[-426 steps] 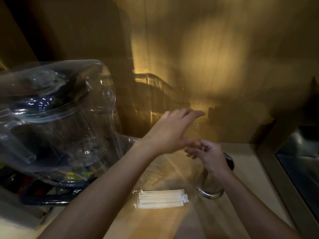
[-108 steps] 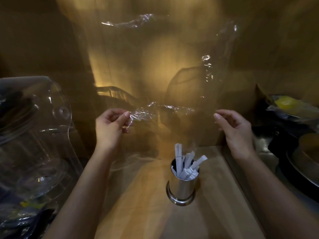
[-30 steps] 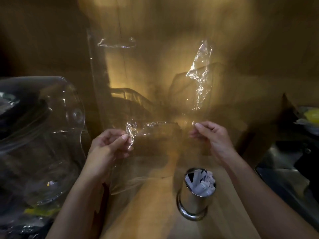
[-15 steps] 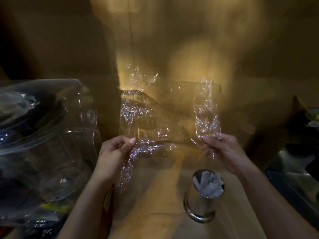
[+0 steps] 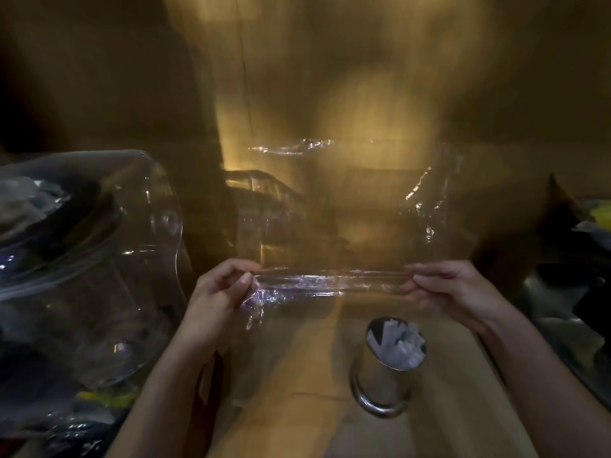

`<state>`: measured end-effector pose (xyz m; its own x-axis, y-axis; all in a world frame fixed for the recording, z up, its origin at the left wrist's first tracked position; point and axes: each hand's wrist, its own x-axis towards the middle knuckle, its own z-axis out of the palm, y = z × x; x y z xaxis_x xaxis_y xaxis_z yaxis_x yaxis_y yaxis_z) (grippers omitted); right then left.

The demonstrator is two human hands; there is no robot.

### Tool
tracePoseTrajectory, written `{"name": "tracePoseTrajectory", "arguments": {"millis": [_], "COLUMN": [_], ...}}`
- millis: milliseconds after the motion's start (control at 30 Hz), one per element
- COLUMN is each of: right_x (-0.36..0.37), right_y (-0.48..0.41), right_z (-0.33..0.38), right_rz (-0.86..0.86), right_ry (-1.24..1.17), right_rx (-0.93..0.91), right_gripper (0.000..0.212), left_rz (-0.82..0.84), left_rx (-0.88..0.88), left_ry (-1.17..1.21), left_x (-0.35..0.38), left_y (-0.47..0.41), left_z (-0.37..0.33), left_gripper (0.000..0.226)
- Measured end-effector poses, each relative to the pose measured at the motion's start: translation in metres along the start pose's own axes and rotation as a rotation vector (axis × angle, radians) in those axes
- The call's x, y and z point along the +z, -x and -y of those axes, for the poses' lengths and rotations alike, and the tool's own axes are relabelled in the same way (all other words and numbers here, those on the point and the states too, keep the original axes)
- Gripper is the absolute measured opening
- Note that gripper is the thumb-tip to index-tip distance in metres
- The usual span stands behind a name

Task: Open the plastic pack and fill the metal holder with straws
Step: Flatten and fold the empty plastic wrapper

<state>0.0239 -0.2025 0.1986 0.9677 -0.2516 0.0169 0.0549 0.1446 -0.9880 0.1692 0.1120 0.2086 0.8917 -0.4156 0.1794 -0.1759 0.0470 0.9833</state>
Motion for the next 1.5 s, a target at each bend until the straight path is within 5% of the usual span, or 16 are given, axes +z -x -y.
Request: {"name": "tracePoseTrajectory", "arguments": {"millis": [100,233,400,500,633,733,800,933,1100,1267,1500], "right_x": [0.0,0.008,0.013,0.011,0.009,0.007,0.009,0.013,0.014,0.009,0.01], "right_y": [0.005,0.005,0.005,0.005,0.003,0.005,0.013,0.023,0.025,0.029,0.029], "right_z": [0.001,0.001,-0.001,-0.001,-0.008,-0.015,-0.019,-0.03,-0.03,-0.034,-0.03], "right_rz": [-0.007,-0.038,-0.077,-0.165,-0.267,-0.323,-0.224,-0.063,-0.214,-0.275,-0.449], "right_ry": [0.016,0.122,0.124,0.141,-0.014,-0.18,-0.255,0.028,-0.043,0.034,0.286], "right_rx": [-0.003,-0.017,0.015,-0.023,-0.054,0.008,0.123,0.182,0.075,0.094,0.099], "right_gripper": [0.02,0.049,0.044,0.04,0.036,0.026,0.041,0.043,0.03,0.021,0.034], "left_rz": [0.02,0.041,-0.017,0.176,0.197,0.083,0.004,-0.048,0.14,0.066,-0.012], "left_rx": [-0.026,-0.096,-0.225,-0.401,-0.466,-0.448,-0.409,-0.38,-0.506,-0.4,-0.156], "left_ry": [0.067,0.108,0.165,0.268,0.131,0.181,0.235,0.272,0.125,0.06,-0.012], "left_x": [0.002,0.005,0.003,0.001,0.007,0.007,0.005,0.002,0.004,0.014,0.022], "left_y": [0.0,0.002,-0.001,0.001,0.01,0.008,0.005,0.002,0.013,0.02,0.021], "left_z": [0.0,0.003,0.009,0.012,0.018,0.024,0.025,0.027,0.028,0.023,0.006], "left_gripper": [0.041,0.052,0.02,0.058,0.034,0.008,0.008,0.007,0.046,0.014,0.018]}}
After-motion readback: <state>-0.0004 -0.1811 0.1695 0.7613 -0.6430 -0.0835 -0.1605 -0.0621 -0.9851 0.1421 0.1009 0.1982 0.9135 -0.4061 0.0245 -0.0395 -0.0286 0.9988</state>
